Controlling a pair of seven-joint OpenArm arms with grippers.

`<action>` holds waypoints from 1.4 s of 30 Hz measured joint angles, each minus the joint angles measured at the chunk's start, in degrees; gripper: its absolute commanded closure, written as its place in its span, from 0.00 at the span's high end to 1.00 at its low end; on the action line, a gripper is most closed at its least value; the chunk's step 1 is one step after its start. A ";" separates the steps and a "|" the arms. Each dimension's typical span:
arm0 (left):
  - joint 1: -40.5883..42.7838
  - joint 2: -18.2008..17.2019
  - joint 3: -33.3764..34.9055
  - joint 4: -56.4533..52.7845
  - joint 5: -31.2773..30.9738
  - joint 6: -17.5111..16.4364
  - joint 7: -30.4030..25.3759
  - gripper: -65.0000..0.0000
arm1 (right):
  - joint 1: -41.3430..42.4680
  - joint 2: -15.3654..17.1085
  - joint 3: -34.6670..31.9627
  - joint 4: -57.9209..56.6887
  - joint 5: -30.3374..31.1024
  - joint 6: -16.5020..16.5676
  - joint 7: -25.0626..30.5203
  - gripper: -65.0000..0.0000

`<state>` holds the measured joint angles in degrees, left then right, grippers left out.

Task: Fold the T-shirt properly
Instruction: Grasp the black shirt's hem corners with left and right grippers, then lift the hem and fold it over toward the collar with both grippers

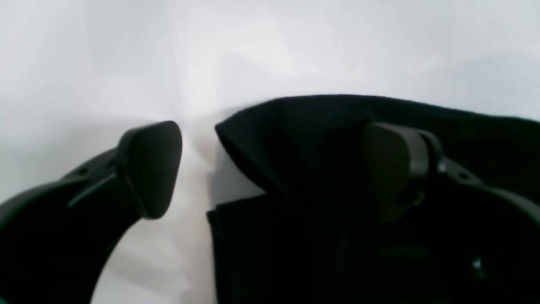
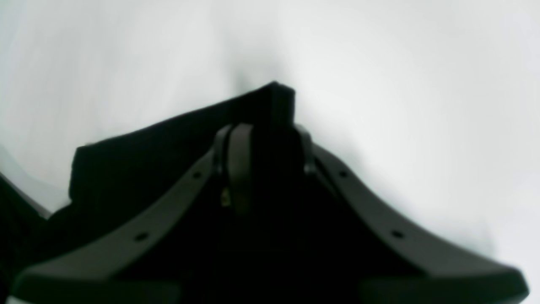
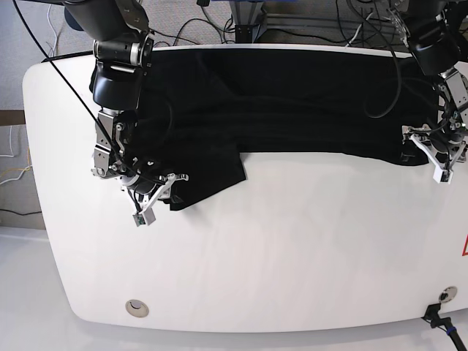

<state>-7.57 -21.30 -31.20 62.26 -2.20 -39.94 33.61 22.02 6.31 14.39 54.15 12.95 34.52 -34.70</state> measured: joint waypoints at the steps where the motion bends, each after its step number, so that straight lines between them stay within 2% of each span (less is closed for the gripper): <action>1: -0.04 0.07 0.00 -0.26 -0.50 0.02 -0.04 0.97 | 0.04 0.02 0.00 0.00 -0.04 0.00 -0.04 0.21; 3: -0.31 0.02 0.00 -0.31 -0.31 0.00 0.04 0.92 | 0.00 -0.11 0.00 0.00 -0.02 0.00 0.04 0.20; 4: -0.39 0.02 0.00 -0.31 -0.15 0.00 0.04 0.85 | 0.00 -0.09 0.00 0.00 -0.04 0.00 0.00 0.16; 6: -0.33 -0.02 0.92 -0.31 -0.28 0.02 -0.02 0.66 | 0.00 -0.09 -0.02 0.00 -0.09 0.00 -0.04 0.01; 11: -0.63 0.13 2.01 -0.28 -0.37 -0.22 0.00 0.10 | -0.02 -0.09 -0.04 0.00 -0.46 -0.02 -0.20 0.00; 13: -0.59 0.13 2.01 -0.28 -0.37 -0.22 0.00 0.00 | -0.02 -0.11 -0.04 0.00 -0.46 -0.02 -0.22 0.00; 19: -0.68 0.13 1.90 -0.28 -0.37 -0.15 0.04 0.00 | -0.02 -0.11 -0.04 0.46 -0.22 0.00 -0.72 0.00; 27: -0.46 1.97 -0.52 12.72 -0.33 -0.15 2.16 0.00 | -0.44 -0.24 0.04 13.64 -0.90 -0.07 -13.00 0.00; 30: -0.20 2.23 -0.68 17.07 -0.22 -0.39 5.03 0.00 | -0.20 -0.17 0.02 17.18 2.10 -0.07 -15.26 0.00; 32: -0.37 1.92 -1.18 18.45 -0.22 -0.39 5.40 0.00 | -0.35 0.07 -0.13 18.32 4.00 -0.04 -15.47 0.00; 42: -4.26 1.86 -1.20 19.76 -0.37 -0.42 5.42 0.00 | 6.47 1.55 -0.22 18.12 4.04 0.00 -15.30 0.00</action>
<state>-11.84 -19.44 -32.40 82.02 -2.57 -40.36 39.03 28.49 7.86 14.17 72.27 16.99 34.52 -50.00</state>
